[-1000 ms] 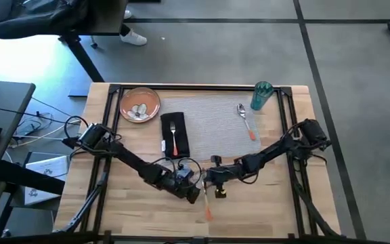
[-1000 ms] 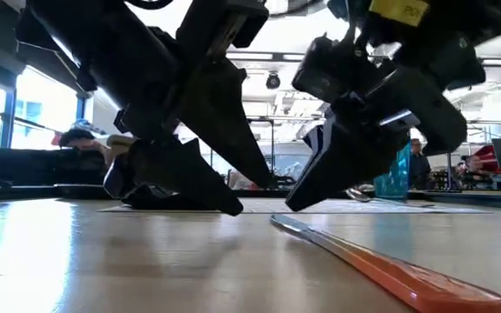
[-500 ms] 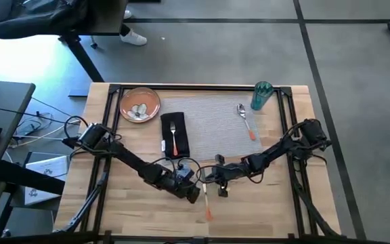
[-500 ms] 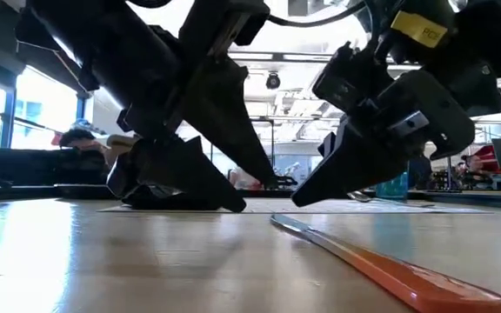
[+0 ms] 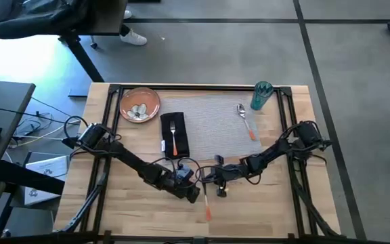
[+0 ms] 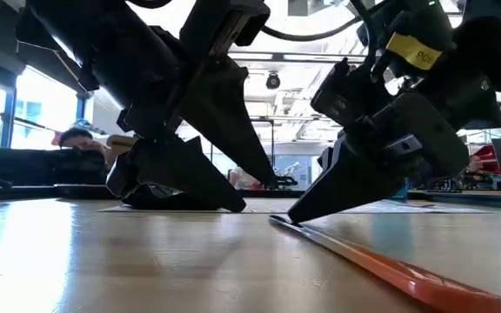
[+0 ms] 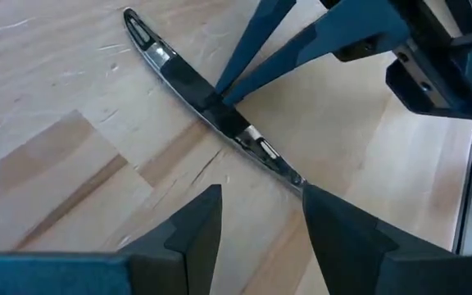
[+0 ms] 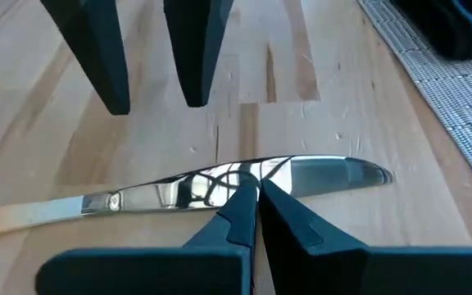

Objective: Set table place
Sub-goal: Put the orange table knife on the gray table mat beside the orange spoon

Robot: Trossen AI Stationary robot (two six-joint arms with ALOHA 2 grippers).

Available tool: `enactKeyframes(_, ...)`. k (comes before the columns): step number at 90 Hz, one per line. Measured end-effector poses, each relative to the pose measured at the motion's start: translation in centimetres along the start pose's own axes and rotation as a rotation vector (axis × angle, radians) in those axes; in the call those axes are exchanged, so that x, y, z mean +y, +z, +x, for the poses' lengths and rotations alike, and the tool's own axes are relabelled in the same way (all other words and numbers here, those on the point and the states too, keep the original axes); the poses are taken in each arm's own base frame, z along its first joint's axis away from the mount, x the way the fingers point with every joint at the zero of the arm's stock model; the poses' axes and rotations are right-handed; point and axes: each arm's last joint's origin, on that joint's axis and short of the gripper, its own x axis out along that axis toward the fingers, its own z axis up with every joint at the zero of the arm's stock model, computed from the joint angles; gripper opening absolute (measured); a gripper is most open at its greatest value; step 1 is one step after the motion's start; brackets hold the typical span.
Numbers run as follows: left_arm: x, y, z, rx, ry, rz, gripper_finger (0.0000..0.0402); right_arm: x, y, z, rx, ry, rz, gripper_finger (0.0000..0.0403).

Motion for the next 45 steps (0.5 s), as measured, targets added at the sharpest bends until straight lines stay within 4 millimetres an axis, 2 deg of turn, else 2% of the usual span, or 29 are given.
enactKeyframes(21, 0.9, 1.0, 0.6, -0.057, 0.059, -0.177, 0.0154, 0.0, 0.0, 0.0, 0.004, 0.002, -0.002, 0.0000)
enactKeyframes(45, 1.8, 2.1, 1.5, -0.040, 0.084, -0.255, 0.0135, 0.0, -0.1, 0.0, 0.005, -0.010, -0.011, 0.0000)
